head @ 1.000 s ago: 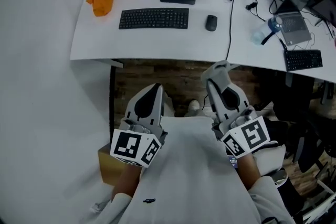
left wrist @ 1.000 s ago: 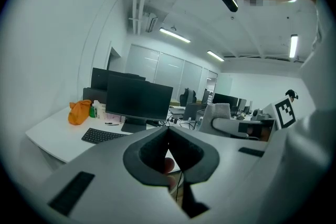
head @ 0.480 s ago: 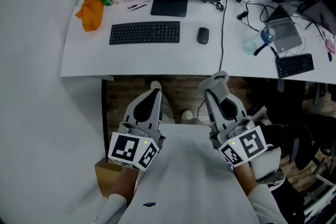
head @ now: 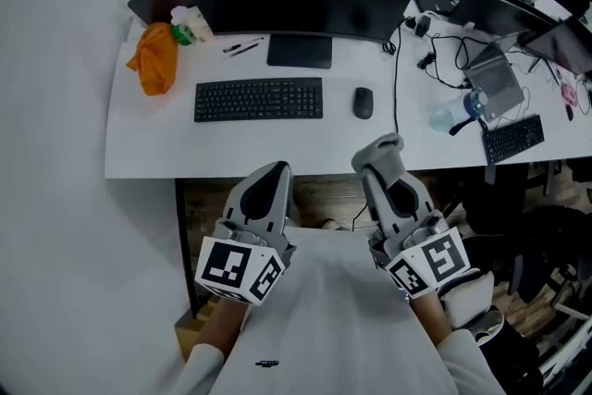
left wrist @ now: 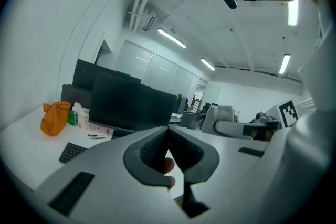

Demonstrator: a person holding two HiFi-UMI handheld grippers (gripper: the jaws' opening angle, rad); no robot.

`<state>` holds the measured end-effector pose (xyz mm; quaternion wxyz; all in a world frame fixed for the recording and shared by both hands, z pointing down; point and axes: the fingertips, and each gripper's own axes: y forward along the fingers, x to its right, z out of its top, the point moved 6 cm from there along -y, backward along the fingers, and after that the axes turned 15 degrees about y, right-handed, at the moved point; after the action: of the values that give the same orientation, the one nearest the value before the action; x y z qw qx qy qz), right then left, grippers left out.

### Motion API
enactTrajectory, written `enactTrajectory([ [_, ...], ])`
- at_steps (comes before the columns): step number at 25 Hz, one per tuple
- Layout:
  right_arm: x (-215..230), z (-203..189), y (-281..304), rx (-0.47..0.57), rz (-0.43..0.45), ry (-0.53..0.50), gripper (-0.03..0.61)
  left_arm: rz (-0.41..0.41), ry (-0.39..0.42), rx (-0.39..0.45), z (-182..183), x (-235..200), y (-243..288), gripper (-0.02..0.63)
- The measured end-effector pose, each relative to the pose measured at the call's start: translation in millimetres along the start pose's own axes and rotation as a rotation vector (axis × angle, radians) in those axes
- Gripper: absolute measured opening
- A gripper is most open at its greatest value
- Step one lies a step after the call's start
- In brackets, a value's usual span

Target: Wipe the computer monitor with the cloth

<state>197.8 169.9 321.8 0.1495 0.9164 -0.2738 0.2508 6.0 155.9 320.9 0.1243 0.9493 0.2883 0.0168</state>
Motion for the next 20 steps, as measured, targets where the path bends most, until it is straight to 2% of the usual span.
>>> enactTrajectory([
  [12,-52.7,34.5,147.3,0.066,-0.005,-0.049,0.026,-0.042,-0.007,0.063,39.0,-150.2,23.5,0.014],
  [20,-70.8,42.7,214.2,0.102,-0.031,-0.053,0.026,-0.089,-0.003,0.069,44.6,-206.5,38.3,0.014],
])
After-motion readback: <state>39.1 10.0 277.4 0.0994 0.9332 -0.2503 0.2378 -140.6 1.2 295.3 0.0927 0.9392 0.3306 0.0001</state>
